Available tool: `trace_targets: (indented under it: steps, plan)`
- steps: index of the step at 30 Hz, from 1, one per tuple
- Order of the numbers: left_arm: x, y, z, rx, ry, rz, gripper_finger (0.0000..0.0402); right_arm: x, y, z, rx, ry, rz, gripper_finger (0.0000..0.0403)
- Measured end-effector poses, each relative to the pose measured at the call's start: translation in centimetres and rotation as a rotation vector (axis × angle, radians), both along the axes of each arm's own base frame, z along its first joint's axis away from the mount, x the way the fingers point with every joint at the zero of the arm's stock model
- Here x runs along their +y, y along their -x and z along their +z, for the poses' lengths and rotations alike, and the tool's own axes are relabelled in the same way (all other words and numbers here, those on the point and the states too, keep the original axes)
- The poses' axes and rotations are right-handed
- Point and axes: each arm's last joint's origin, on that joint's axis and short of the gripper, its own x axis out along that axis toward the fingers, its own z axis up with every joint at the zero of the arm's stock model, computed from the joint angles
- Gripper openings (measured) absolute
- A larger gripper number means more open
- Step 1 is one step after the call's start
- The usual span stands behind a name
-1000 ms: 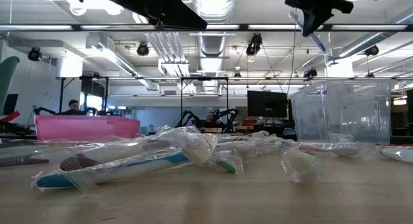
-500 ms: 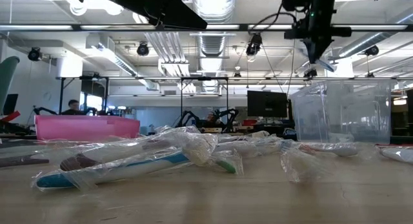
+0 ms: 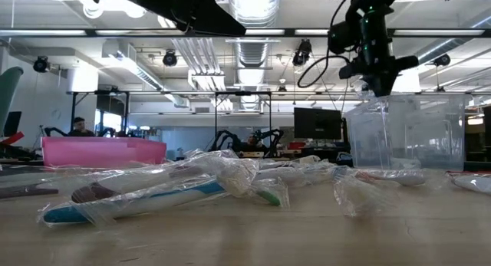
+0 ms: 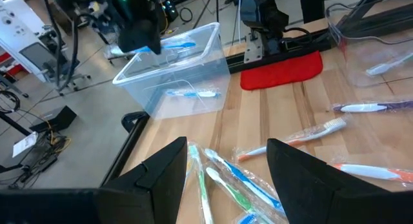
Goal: Pick & Place Toothbrushes
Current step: Put the blue toothbrush into the top transparent bin
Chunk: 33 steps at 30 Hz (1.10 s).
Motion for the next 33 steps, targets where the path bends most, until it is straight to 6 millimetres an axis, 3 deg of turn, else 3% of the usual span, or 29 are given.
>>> trace_targets:
  steps: [12, 25, 33]
  plan:
    - [0.0, 0.0, -0.1, 0.003, 0.006, 0.002, 0.0218, -0.5, 1.9, -3.2, 0.027, -0.055, -0.069, 0.0022]
    - [0.0, 0.0, -0.1, 0.002, 0.009, 0.003, 0.0218, -0.9, 2.4, -7.6, -0.080, -0.066, -0.093, 0.0022]
    - [0.0, 0.0, -0.1, 0.002, 0.009, 0.003, 0.0218, -1.0, 2.8, -8.2, -0.103, -0.070, -0.099, 0.0022]
